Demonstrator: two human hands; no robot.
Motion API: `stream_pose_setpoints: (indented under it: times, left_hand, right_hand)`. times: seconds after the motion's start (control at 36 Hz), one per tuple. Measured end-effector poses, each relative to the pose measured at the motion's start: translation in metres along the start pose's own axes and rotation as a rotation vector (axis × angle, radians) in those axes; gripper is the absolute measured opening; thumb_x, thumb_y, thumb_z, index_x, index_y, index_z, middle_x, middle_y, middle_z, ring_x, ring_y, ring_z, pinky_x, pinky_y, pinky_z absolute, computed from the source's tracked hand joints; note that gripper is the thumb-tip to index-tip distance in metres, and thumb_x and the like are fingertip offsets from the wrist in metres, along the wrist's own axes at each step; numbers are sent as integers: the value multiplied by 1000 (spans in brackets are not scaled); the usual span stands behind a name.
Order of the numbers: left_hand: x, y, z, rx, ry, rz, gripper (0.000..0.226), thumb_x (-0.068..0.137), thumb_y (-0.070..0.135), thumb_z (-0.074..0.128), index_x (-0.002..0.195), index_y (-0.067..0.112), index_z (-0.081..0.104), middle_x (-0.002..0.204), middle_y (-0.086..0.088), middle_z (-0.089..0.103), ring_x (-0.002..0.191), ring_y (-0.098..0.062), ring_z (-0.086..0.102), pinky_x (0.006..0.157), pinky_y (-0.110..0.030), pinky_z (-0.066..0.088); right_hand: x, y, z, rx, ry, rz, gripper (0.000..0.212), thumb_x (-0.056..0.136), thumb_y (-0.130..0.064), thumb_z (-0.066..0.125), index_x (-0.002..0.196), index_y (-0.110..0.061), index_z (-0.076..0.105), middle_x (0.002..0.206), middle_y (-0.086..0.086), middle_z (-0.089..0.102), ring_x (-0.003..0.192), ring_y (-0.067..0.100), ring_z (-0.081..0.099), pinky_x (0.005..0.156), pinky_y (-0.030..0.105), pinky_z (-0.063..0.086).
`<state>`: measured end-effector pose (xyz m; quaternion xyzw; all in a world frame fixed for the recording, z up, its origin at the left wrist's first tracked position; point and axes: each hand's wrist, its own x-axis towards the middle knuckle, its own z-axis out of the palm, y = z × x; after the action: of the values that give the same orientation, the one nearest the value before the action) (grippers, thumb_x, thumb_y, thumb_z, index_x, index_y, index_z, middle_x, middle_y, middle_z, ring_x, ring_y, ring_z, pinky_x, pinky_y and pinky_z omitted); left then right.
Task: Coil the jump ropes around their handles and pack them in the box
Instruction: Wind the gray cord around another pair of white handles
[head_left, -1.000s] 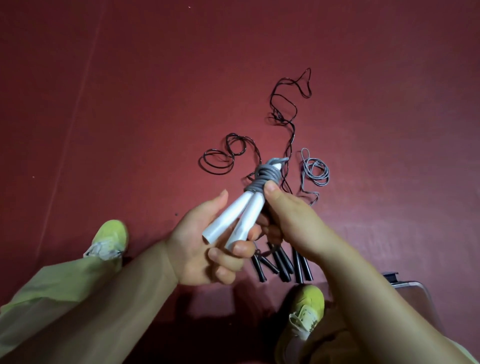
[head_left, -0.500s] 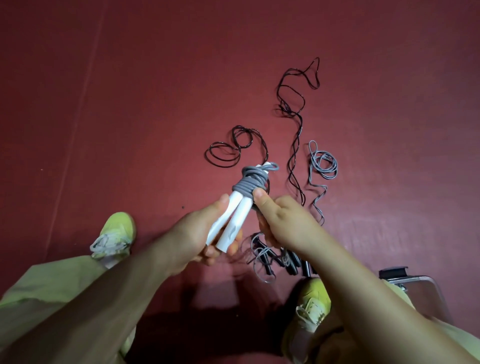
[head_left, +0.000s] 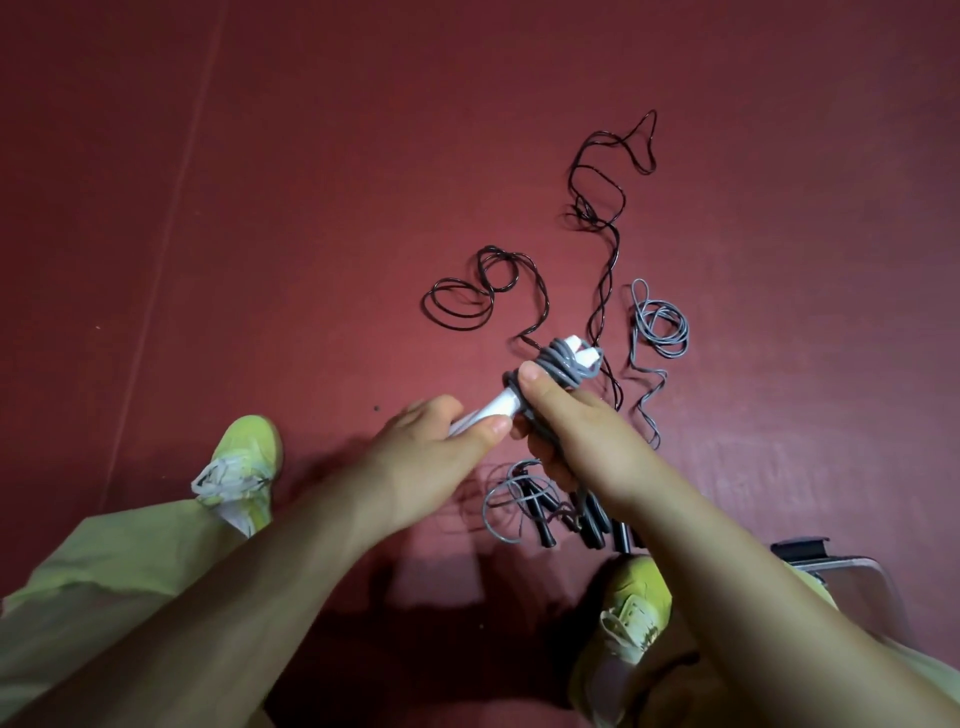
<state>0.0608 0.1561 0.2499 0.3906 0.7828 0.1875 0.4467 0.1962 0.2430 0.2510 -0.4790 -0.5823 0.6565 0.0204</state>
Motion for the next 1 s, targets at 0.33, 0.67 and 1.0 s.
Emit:
stream_pose_setpoints:
  times: [0.33, 0.67, 1.0]
  left_hand:
    - [-4, 5, -3, -832, -436, -111, 52, 72, 64, 61, 87, 16, 74, 81, -9, 68, 77, -25, 65, 74, -35, 54]
    - [-11, -7, 15, -1502, -1190, 103, 83, 91, 65, 30, 131, -7, 36, 108, -21, 66, 92, -34, 66, 91, -48, 44]
    - [-3, 3, 2, -1250, -786, -220, 67, 83, 62, 28, 71, 8, 65, 53, -3, 46, 39, -16, 43, 57, -31, 48]
  right_hand:
    - [-6, -3, -2, 269, -6, -198, 50, 64, -54, 51, 76, -5, 51, 66, 11, 31, 57, 23, 23, 51, 33, 17]
    - [-6, -1, -9, 515, -252, -324, 46, 44, -65, 77, 59, -23, 66, 55, -1, 44, 46, 8, 39, 44, 16, 36]
    - [-2, -3, -11, 56, -167, -191, 83, 80, -77, 34, 70, 4, 49, 61, 18, 49, 57, 28, 42, 61, 50, 34]
